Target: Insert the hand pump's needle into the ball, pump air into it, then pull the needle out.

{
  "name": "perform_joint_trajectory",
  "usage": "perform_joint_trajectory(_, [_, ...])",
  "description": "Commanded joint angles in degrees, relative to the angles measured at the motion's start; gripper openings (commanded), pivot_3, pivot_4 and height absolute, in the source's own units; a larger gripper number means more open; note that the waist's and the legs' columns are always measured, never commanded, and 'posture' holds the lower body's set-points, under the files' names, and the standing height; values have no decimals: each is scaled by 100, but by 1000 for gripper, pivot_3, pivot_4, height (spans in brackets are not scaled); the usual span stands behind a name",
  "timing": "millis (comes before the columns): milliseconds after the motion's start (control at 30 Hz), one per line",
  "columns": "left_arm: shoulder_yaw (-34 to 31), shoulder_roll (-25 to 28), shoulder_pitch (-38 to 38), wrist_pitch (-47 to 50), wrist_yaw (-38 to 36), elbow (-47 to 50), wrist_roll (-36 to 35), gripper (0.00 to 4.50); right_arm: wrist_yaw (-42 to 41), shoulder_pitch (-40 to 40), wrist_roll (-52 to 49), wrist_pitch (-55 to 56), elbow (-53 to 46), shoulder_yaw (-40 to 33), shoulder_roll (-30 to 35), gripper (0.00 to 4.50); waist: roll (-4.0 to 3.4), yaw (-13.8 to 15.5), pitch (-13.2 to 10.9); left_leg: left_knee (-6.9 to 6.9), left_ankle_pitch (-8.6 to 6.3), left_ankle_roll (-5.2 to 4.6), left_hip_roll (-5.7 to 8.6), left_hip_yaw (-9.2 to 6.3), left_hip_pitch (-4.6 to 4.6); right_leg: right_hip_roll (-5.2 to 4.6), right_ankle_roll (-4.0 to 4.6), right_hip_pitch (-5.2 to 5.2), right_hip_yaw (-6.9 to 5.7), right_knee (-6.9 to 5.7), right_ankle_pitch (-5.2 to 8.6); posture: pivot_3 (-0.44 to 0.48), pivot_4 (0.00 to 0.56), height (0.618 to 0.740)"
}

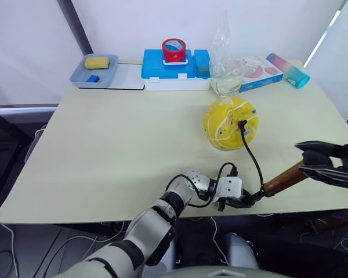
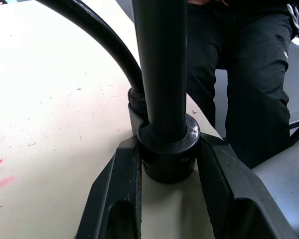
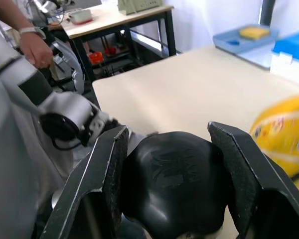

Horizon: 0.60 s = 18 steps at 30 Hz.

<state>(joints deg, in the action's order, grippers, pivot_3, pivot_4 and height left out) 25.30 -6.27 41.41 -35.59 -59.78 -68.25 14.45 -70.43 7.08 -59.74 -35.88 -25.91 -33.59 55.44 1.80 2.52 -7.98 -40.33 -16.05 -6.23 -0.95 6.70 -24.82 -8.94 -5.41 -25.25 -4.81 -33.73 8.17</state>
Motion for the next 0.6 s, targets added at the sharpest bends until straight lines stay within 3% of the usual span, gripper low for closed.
perform_joint_trajectory(33, [349,20,-232,103,-170,-278,403,1096,101,139,1096,660,301,812,-365,2041,8,3,2,0,1,1,0,-7,-5,4,-3,0,5,0,2,0,150,739])
perform_joint_trajectory(233, [341,-7,-243,126,-141,-256,392,1096,65,330,2002,1621,805,1467,-854,2041,7,4,5,-3,1,2,10,-20,-6,59,5,1,130,6,-3,0,150,739])
perform_joint_trajectory(267, [339,-11,-243,128,-140,-254,390,1096,45,335,2063,1731,861,1502,-902,2041,9,-3,5,-4,1,2,16,-25,-6,93,-3,1,206,11,1,0,150,739])
perform_joint_trajectory(433, [340,-3,-233,130,-148,-249,393,1096,47,110,1356,1520,632,1018,-816,2041,8,-12,5,-4,2,4,33,-48,-5,178,-38,4,432,16,23,0,150,739])
perform_joint_trajectory(600, [350,22,-242,120,-173,-261,401,1096,233,-224,102,646,284,63,-271,2041,-17,-17,-3,-3,5,8,46,-47,-17,250,-95,2,678,15,58,0,150,739])
